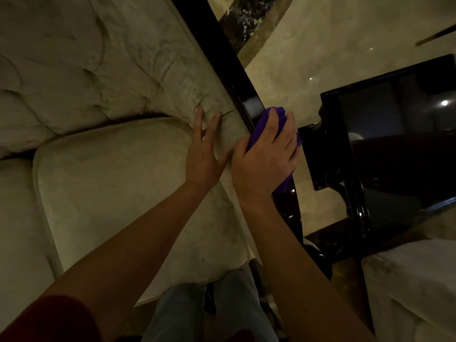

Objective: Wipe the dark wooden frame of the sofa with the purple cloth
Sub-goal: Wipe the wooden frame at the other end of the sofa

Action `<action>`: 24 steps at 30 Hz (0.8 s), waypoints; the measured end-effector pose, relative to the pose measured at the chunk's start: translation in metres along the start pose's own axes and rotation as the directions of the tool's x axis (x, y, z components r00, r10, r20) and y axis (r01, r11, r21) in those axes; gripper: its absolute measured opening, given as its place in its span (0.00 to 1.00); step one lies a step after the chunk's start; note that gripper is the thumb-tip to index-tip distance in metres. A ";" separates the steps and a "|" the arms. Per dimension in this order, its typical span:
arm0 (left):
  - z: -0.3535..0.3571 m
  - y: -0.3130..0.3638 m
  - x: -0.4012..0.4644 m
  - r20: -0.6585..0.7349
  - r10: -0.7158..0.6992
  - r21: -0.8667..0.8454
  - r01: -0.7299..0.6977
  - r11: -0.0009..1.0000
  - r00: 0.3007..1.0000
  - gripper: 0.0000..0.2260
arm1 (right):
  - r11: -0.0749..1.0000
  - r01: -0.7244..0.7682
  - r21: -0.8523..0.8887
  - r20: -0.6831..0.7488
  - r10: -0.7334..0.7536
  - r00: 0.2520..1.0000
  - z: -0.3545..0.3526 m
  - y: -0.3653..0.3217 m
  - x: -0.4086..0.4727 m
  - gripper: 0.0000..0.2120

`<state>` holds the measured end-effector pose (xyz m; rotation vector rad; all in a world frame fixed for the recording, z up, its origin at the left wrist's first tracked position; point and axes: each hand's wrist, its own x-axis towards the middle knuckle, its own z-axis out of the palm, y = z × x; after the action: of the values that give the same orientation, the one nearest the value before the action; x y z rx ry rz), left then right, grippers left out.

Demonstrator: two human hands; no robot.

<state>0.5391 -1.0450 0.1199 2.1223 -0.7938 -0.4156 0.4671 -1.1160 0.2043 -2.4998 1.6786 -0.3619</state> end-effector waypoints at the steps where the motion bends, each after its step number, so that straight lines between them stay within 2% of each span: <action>1: -0.006 0.002 0.001 0.029 0.010 0.010 -0.011 1.000 1.000 0.36 | 1.000 0.012 -0.009 0.009 -0.012 1.000 0.002 -0.006 0.005 0.30; 5: -0.055 0.005 0.013 0.128 0.046 0.126 -0.062 0.990 0.991 0.31 | 1.000 0.001 -0.010 0.089 0.000 0.996 -0.001 -0.024 0.021 0.32; 8: -0.113 0.010 0.033 0.014 0.000 0.216 -0.003 0.976 1.000 0.28 | 1.000 0.011 -0.012 0.155 -0.009 0.988 -0.005 -0.027 0.027 0.33; 12: -0.200 0.027 0.071 -0.132 0.132 0.354 -0.077 0.932 0.982 0.25 | 1.000 -0.010 0.006 0.225 0.009 0.974 -0.008 -0.035 0.034 0.34; 15: -0.246 0.043 0.098 -0.153 0.213 0.481 -0.115 0.869 0.965 0.24 | 1.000 -0.007 0.016 0.270 0.002 0.963 -0.008 -0.047 0.045 0.34; 19: -0.273 0.055 0.130 -0.120 0.292 0.622 -0.158 0.767 0.949 0.25 | 1.000 0.001 0.026 0.284 -0.008 0.959 -0.001 -0.063 0.058 0.36; 24: -0.305 0.044 0.157 -0.150 0.321 0.680 -0.138 0.720 0.935 0.25 | 0.999 0.042 0.021 0.245 -0.046 0.968 0.015 -0.071 0.064 0.34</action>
<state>0.8010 -0.9930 0.3388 2.5976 -1.1556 0.3455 0.5575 -1.1485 0.2146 -2.4550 1.5213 -0.0633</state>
